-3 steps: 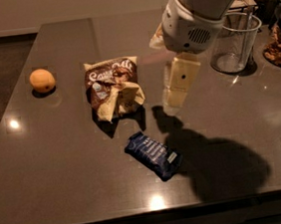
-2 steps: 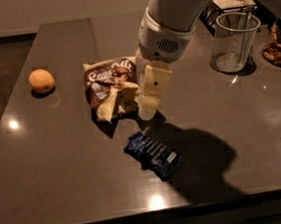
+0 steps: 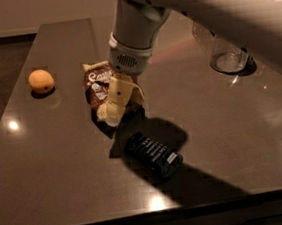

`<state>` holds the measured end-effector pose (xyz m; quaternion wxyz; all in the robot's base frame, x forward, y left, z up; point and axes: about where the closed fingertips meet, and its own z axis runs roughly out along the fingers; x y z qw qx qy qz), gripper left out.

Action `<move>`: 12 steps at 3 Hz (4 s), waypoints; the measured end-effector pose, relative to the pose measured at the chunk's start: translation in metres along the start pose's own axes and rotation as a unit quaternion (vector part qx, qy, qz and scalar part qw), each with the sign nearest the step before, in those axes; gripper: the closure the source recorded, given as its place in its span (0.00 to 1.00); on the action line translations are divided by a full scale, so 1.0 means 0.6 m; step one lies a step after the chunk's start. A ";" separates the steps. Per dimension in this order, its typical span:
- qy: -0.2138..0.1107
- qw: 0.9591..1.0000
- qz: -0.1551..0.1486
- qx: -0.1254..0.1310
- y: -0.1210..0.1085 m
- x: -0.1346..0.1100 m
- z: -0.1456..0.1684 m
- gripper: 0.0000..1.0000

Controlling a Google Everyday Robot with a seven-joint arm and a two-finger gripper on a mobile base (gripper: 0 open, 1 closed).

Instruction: Pick brown chip bag

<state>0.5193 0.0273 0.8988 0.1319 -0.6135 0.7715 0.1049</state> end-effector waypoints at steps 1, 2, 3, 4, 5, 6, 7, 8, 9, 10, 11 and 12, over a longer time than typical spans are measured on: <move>0.011 1.000 0.023 0.008 -0.008 -0.025 0.034 0.00; 0.025 0.998 0.046 0.034 -0.036 -0.030 0.052 0.00; 0.049 0.996 0.050 0.063 -0.055 -0.011 0.061 0.18; 0.069 0.994 0.038 0.080 -0.057 0.010 0.062 0.41; 0.070 0.994 0.029 0.078 -0.056 0.021 0.045 0.63; 0.054 0.997 0.021 0.057 -0.060 0.019 0.012 0.86; 0.017 0.999 0.023 0.037 -0.079 0.015 -0.039 1.00; -0.024 0.999 0.022 0.029 -0.094 0.005 -0.100 1.00; -0.062 0.998 0.016 0.028 -0.108 -0.009 -0.161 1.00; -0.094 0.995 0.011 0.035 -0.119 -0.021 -0.212 1.00; -0.118 0.992 0.003 0.045 -0.126 -0.033 -0.254 1.00; -0.131 0.990 0.001 0.054 -0.134 -0.044 -0.264 1.00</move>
Offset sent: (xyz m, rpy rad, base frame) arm 0.0512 0.0196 -0.0348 -0.1088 -0.0566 -0.1941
